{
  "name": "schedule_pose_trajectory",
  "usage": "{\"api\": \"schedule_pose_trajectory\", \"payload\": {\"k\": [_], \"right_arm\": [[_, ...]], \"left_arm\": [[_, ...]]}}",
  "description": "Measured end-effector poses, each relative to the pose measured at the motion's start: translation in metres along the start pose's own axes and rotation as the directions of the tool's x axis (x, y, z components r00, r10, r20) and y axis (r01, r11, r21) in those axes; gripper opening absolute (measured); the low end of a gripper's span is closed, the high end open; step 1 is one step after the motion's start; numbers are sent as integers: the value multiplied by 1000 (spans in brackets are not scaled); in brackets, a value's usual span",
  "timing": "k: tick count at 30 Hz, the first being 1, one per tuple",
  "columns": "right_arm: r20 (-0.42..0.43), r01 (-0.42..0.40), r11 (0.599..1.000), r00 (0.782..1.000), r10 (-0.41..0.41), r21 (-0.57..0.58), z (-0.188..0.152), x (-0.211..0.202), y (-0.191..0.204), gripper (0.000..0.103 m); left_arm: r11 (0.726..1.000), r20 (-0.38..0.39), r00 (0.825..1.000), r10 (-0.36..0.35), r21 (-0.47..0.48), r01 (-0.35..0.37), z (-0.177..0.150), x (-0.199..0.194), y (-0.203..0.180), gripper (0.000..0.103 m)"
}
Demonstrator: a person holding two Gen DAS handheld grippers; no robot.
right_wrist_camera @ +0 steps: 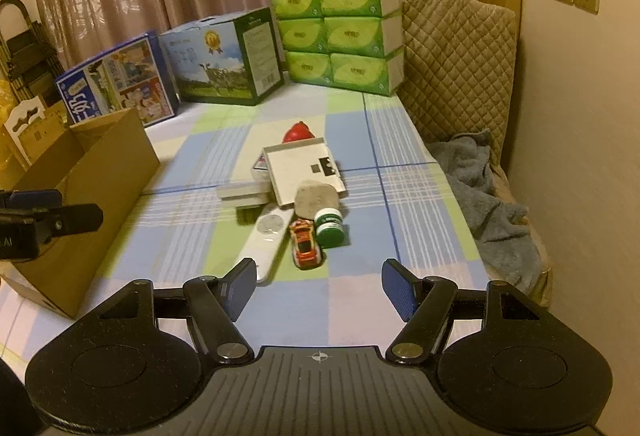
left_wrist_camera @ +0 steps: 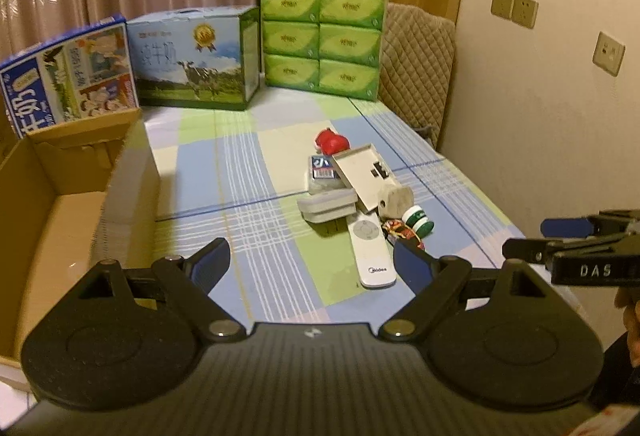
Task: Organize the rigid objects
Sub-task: 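Move both tools back from the box toward the remaining items on the table, then grasp the white Midea remote with the left tool while the right tool grasps the green jar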
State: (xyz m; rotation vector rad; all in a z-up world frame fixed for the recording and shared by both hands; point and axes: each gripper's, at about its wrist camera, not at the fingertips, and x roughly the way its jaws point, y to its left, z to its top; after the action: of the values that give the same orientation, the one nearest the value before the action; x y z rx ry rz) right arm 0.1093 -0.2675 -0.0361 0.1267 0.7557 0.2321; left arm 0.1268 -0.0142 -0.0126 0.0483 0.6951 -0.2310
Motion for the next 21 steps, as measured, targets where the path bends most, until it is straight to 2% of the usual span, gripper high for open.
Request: {"api": "schedule_pose_trajectory", "payload": {"k": [8, 21], "right_arm": [[-15, -2, 1000, 1000, 2, -13, 3, 32, -14, 66], [-41, -44, 998, 998, 43, -38, 16, 93, -28, 66]], "left_arm": [[1000, -17, 1000, -3, 23, 4, -9, 41, -6, 86], [997, -28, 998, -62, 39, 64, -19, 108, -17, 81]]}}
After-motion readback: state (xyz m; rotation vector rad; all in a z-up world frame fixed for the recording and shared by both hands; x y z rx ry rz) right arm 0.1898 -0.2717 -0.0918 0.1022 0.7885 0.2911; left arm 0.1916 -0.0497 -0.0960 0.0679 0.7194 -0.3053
